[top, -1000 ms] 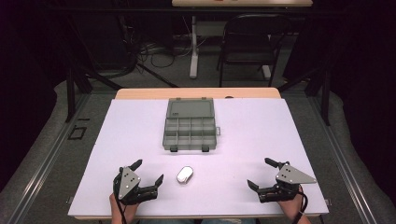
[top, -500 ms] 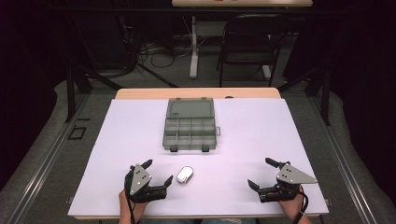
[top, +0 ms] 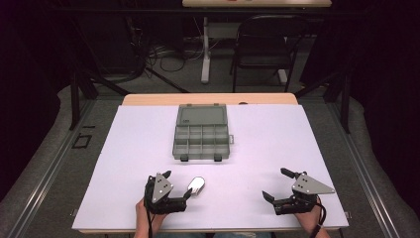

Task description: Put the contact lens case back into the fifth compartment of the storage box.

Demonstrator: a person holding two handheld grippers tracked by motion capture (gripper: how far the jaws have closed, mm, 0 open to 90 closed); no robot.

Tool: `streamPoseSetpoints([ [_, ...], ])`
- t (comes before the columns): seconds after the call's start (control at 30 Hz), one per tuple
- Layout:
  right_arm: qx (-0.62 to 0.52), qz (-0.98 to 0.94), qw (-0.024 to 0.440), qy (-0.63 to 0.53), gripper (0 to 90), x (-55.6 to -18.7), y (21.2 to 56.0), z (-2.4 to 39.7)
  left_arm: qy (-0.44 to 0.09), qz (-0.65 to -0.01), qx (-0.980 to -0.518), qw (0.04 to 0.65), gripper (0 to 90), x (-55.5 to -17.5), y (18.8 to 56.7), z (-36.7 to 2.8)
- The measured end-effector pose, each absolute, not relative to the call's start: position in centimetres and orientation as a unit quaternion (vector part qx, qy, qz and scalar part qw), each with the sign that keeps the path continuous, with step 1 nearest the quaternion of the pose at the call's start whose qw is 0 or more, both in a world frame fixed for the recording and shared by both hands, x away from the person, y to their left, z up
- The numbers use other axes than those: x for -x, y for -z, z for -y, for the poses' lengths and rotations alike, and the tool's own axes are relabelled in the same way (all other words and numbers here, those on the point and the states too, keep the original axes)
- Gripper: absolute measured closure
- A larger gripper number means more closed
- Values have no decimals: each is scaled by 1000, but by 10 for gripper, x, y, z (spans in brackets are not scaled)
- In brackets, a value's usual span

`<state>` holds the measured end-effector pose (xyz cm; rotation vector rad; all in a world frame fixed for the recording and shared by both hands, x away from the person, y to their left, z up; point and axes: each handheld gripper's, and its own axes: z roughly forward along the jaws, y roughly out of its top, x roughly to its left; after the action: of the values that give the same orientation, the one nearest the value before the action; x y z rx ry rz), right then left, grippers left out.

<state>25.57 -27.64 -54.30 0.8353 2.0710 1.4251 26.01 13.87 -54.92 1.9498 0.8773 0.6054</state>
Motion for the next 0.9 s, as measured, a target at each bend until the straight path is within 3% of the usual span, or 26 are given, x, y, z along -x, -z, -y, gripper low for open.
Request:
streamPoseSetpoints([
  [0.9, -306, -758, 243, -522, 0, -256, 543, 277, -215, -360, -813, 403, 96, -271, 555, -108],
])
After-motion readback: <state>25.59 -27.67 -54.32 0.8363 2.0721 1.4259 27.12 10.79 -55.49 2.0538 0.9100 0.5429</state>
